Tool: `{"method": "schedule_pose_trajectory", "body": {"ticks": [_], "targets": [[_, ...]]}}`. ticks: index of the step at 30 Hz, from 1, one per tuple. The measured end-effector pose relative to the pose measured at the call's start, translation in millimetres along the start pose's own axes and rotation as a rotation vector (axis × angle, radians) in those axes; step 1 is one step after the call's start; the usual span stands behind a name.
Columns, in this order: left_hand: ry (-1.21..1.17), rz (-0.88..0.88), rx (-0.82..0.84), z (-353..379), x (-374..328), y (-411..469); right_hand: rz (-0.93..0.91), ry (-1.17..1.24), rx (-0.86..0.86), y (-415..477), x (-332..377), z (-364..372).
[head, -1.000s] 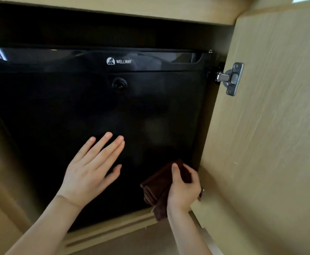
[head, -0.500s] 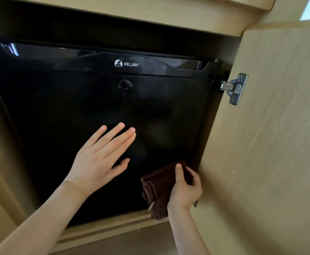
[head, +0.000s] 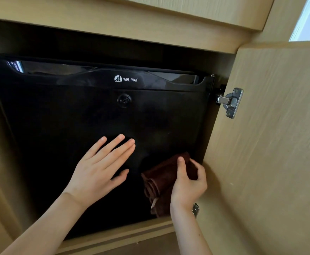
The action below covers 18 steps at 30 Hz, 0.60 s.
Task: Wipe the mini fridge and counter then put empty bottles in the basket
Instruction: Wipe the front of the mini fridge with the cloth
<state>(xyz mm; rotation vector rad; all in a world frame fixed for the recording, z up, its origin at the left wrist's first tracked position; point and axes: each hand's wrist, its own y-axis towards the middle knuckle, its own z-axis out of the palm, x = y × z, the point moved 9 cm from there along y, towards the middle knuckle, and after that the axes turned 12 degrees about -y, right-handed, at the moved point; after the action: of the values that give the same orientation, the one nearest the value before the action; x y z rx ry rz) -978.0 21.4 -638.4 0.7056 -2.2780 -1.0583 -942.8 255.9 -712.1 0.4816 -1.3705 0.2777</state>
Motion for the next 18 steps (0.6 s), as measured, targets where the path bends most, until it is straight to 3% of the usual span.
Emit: {"method": "schedule_pose_trajectory", "body": {"ticks": [4, 11, 14, 18], "targets": [[0.0, 0.038, 0.034, -6.5, -0.2, 4.4, -0.089, 0.017, 0.045, -0.2, 46.5, 6.1], [-0.008, -0.002, -0.111, -43.9, 20.8, 20.6, -0.387, 0.079, 0.094, -5.9, 151.2, 23.0], [0.0, -0.008, -0.112, -45.2, 24.3, 17.8, -0.435, -0.001, 0.12, -9.0, 151.1, 44.9], [-0.007, -0.007, -0.1, -41.3, 25.4, 8.2, -0.352, 0.031, 0.058, -4.5, 104.5, 39.8]]}}
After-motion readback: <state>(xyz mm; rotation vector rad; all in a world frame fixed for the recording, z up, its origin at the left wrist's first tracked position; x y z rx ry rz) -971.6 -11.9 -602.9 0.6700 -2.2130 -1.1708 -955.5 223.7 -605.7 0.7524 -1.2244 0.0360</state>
